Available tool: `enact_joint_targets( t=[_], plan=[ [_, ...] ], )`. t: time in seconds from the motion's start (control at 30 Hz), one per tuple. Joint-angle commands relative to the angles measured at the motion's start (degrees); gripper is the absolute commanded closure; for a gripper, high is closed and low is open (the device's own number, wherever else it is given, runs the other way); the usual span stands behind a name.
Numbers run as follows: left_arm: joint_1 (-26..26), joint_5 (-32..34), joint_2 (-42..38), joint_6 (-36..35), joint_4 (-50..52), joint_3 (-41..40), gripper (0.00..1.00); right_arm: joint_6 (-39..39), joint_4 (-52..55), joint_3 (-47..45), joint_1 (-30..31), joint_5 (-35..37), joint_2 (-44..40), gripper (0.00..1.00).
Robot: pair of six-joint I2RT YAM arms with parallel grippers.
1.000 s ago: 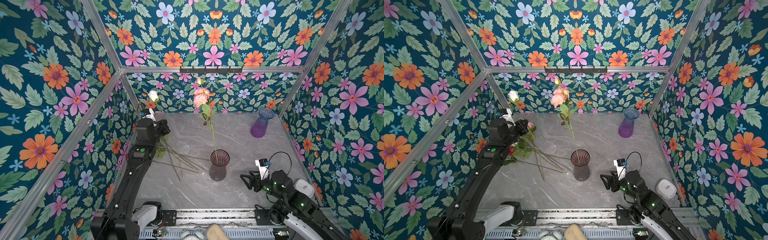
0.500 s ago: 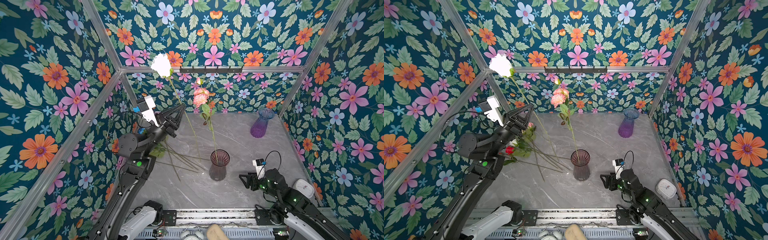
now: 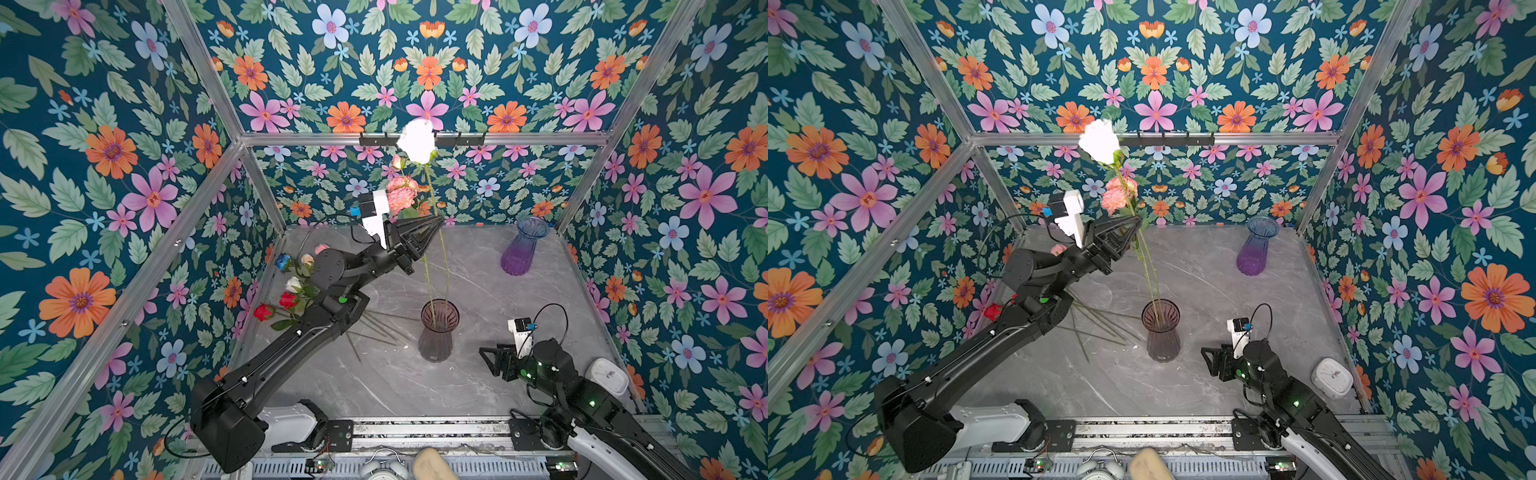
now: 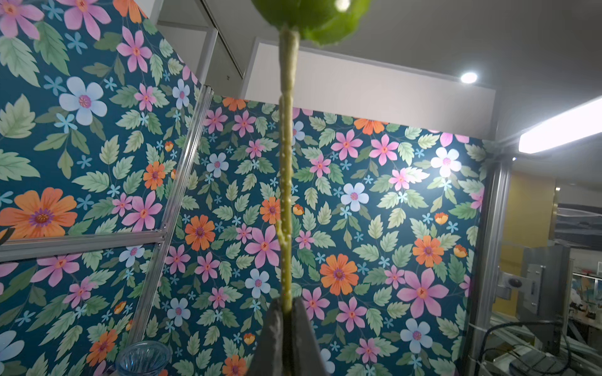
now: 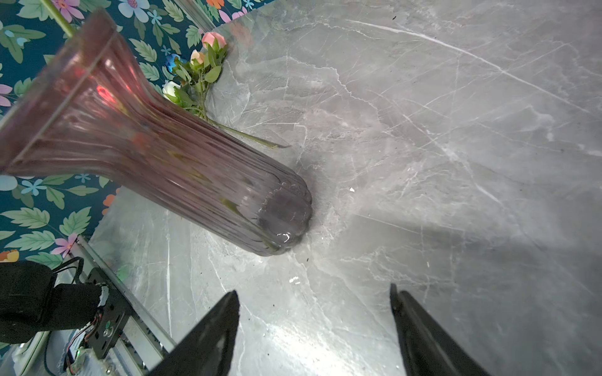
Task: Arrange flowers in a vase
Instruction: Place the flower in the vase.
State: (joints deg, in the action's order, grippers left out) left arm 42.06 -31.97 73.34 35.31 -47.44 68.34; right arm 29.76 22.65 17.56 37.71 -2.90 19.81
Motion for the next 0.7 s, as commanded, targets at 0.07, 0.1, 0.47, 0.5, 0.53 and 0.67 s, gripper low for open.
enact_joint_targets(
  t=[0.07, 0.1, 0.47, 0.5, 0.53, 0.67],
  plan=[
    [2.18, 1.64, 0.77, -12.25, 9.47, -0.08, 1.0, 0.04, -0.4, -0.12, 0.0, 0.19, -0.73, 0.24],
    [2.51, 1.73, 0.99, -13.31, 10.48, -0.53, 1.0, 0.04, -0.47, -0.08, 0.07, 0.12, -0.83, 0.24],
    [5.04, 3.57, 3.63, -16.12, 10.06, -8.96, 1.0, -0.31, -0.72, -0.16, 0.01, -0.17, -0.96, 0.24],
    [5.05, 3.86, 3.65, -16.3, 10.37, -9.17, 1.0, -0.31, -0.68, -0.29, 0.02, -0.1, -1.0, 0.24],
    [5.06, 4.1, 3.7, -16.4, 10.76, -9.23, 1.0, -0.31, -0.74, -0.32, 0.08, -0.16, -1.01, 0.24],
    [5.11, 4.56, 3.65, -16.78, 11.57, -9.19, 0.75, -0.31, -0.77, -0.29, 0.03, -0.12, -1.03, 0.24]
  ],
)
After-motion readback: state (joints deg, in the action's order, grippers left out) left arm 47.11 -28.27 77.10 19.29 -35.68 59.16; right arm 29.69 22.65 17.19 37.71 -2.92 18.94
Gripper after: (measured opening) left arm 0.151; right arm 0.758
